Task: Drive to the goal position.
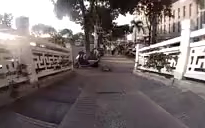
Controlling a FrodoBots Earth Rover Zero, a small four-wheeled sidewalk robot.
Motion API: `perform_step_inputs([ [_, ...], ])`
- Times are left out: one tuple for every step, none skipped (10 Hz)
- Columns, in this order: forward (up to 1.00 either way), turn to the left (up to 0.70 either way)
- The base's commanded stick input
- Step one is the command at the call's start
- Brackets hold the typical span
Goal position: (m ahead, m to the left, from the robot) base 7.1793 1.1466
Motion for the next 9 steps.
perform_step_inputs([
  [0.45, 0.00],
  [0.45, 0.00],
  [0.45, 0.00],
  [0.45, 0.00],
  [0.45, 0.00],
  [0.45, 0.00],
  [0.45, 0.00],
  [0.45, 0.00],
  [0.45, 0.00],
])
